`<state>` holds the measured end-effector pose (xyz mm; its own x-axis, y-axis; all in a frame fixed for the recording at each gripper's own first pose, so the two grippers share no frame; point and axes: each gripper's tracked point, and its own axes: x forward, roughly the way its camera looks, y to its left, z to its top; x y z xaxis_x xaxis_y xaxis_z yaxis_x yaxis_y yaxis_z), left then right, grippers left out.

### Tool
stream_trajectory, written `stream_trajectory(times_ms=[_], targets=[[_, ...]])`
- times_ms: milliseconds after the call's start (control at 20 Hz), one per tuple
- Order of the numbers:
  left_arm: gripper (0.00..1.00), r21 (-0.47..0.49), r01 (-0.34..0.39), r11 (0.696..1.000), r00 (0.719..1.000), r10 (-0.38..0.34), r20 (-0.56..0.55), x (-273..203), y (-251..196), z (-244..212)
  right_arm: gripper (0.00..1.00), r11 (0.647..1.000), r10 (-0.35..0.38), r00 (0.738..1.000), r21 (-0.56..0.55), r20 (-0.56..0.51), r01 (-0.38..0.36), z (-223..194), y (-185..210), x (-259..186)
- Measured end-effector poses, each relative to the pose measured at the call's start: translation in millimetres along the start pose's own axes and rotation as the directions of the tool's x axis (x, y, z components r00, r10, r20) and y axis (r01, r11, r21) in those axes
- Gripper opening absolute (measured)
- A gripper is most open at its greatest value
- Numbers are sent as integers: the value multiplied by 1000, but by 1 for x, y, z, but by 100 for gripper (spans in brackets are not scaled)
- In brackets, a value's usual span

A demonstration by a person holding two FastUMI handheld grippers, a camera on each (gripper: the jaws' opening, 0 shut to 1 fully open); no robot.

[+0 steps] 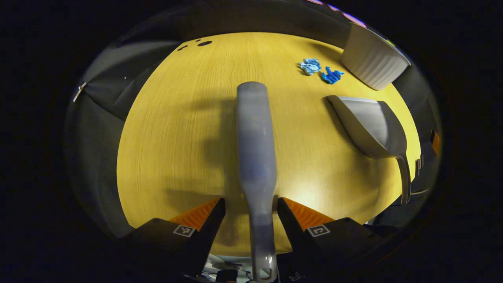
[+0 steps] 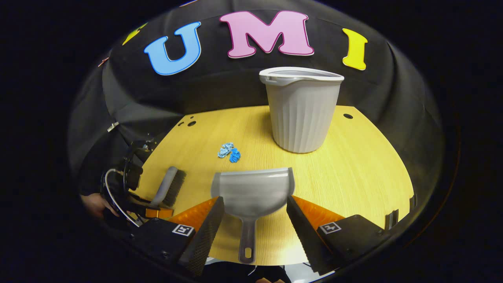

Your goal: Pick up the small broom and dustpan from the desktop, sweep the trash into the dustpan with the broom, and then empty the trash into the garbage bin.

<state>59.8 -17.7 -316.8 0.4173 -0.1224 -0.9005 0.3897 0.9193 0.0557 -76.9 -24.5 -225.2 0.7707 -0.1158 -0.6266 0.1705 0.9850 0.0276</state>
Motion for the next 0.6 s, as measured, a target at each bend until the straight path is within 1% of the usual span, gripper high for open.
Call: stream_trajectory(times_ms=[50, 100, 200, 300, 350, 400, 500, 550, 600], targets=[[81, 6, 5, 1000, 1000, -5, 7, -1, 0, 4, 99, 1000, -8, 1000, 1, -16, 8, -6, 1, 1], [78, 15, 1, 1000, 1000, -1, -2, 3, 0, 3, 99, 1000, -19, 999, 7, -37, 19, -12, 0, 3], [67, 32, 5, 999, 1000, -5, -7, 3, -3, 2, 99, 999, -35, 996, 35, -87, 38, -26, -1, 6], [37, 51, -8, 999, 1000, 8, 3, 5, -6, 2, 99, 997, -42, 991, 63, -124, 50, -35, 2, 9], [30, 58, -13, 998, 1000, 12, 21, 2, -5, 4, 99, 996, -45, 990, 70, -137, 55, -37, 2, 11], [30, 63, -11, 998, 999, 9, 35, 3, -5, 4, 99, 995, -49, 988, 73, -148, 61, -42, 2, 11], [27, 63, 17, 998, 998, -20, 60, 3, -6, 4, 99, 995, -57, 983, 70, -174, 70, -51, 5, 10], [24, 63, 33, 997, 997, -37, 69, 3, -6, 3, 99, 995, -59, 981, 71, -184, 73, -53, 7, 9], [25, 58, 41, 997, 996, -46, 80, -1, -3, 1, 99, 995, -58, 979, 72, -193, 73, -57, 8, 11]])
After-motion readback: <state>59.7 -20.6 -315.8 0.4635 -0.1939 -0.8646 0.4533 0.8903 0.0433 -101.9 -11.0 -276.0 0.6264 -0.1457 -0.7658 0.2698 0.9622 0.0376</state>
